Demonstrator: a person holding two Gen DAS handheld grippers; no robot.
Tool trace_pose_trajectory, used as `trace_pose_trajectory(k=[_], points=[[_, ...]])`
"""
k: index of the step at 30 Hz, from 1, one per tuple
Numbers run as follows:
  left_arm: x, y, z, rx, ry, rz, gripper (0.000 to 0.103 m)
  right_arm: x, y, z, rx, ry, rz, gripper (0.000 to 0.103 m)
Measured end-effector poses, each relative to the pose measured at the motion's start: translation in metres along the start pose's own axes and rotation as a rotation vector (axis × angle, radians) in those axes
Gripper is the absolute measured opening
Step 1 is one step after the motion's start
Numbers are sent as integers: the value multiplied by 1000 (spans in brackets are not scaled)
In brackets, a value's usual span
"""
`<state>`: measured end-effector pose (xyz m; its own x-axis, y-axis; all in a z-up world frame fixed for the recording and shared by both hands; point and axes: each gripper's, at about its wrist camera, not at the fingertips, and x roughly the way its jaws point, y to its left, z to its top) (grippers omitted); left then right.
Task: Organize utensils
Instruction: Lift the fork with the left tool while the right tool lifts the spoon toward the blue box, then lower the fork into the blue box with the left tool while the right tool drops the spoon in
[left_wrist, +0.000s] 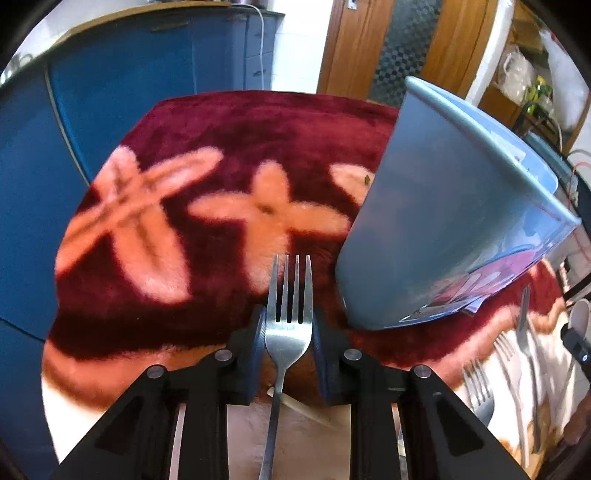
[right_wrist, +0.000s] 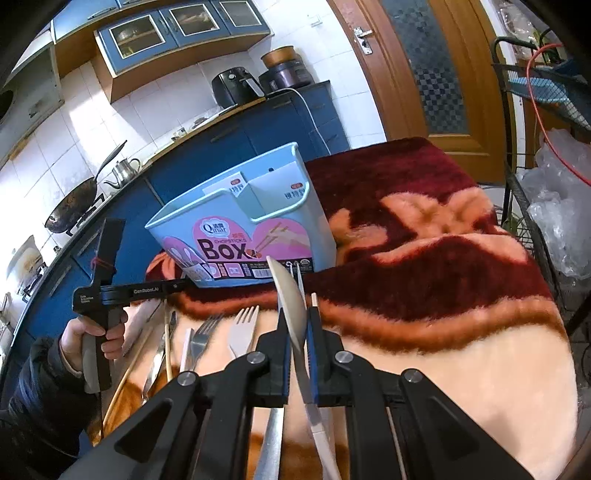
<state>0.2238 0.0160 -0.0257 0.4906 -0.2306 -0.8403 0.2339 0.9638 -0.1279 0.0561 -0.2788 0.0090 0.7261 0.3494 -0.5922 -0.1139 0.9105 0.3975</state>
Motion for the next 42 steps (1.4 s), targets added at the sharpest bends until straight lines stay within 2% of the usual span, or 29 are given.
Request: trace_pose_trajectory(k=[7,14,21,31,35,42], points=[[-42,1,-14,-31,-102,-31,23,-13,14,4,-39,-55,35,10],[-117,-15,-30,-25,-277,-90,23,-29,29,9,-75,-122,79,10],[-161,-27,-24,-3,-423,-123,23,-39,33,12,-72,-159,102,10],[-207,-46,3,34,-535,-144,23,-43,33,12,-65,-177,119,10],[-223,-57,23,56,-591,-122,23,-44,31,11,-54,-181,122,10],[-218,-67,51,57,-636,-81,23,-46,25,9,-39,-184,122,10]])
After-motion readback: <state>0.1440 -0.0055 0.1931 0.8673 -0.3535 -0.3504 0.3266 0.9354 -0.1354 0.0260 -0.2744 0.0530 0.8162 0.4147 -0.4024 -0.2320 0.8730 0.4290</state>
